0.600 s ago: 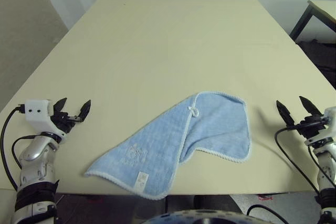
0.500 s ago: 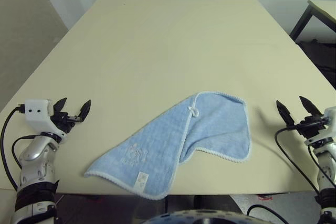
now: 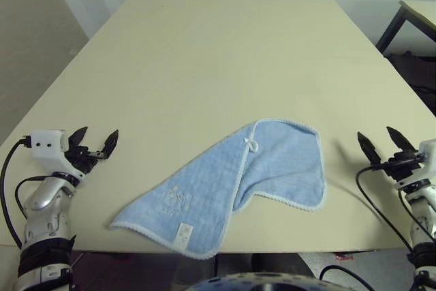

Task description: Fold the towel and set it aside.

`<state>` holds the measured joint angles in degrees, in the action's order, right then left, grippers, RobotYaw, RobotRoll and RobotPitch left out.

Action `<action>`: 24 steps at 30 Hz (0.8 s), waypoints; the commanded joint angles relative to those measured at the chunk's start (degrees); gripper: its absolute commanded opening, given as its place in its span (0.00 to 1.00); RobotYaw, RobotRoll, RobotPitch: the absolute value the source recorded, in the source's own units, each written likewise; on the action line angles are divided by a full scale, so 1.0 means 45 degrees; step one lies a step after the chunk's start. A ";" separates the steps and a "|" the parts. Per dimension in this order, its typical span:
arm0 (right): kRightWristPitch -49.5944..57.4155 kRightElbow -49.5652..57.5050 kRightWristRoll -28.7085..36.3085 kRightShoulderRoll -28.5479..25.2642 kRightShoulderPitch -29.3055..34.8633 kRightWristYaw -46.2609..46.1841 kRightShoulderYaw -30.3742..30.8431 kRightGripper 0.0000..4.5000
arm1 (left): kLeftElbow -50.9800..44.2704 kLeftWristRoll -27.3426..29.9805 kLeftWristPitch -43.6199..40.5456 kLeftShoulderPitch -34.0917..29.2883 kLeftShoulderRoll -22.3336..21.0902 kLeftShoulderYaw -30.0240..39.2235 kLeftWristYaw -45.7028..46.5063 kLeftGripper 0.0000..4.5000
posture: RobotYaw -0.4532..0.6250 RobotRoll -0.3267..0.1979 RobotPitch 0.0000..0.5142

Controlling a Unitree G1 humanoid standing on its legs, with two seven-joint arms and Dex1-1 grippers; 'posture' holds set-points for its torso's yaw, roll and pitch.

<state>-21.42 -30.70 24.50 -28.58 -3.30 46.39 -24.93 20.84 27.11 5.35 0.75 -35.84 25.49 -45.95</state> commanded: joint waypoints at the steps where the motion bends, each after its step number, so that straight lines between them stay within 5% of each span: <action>1: 0.0146 -0.0143 0.0192 -0.0309 -0.0302 0.0433 0.0014 0.99 | -0.1550 0.0692 -0.1231 -0.0459 -0.0800 -0.0679 -0.2115 1.00 | 0.48 0.62 0.06; 10: 0.3597 0.3336 -0.0248 -0.1178 -0.0213 0.1410 0.2096 0.99 | -0.2773 0.0388 -0.1393 -0.0962 -0.2294 -0.1787 -0.5230 1.00 | 0.47 0.62 0.07; 15: 0.6358 0.5250 -0.1616 -0.1669 -0.0853 -0.0713 0.2947 0.99 | -0.2450 0.0106 -0.0941 -0.0933 -0.2275 -0.1922 -0.5623 1.00 | 0.46 0.62 0.08; 24: 0.8580 0.6449 -0.3025 -0.2524 -0.1505 -0.0289 0.5067 0.99 | -0.2265 -0.0384 -0.0639 -0.0458 -0.1911 -0.2232 -0.5291 1.00 | 0.47 0.62 0.06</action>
<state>15.78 -1.39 11.87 -39.03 -10.17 43.89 -3.57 10.02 26.55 2.02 -1.42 -44.77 16.37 -70.04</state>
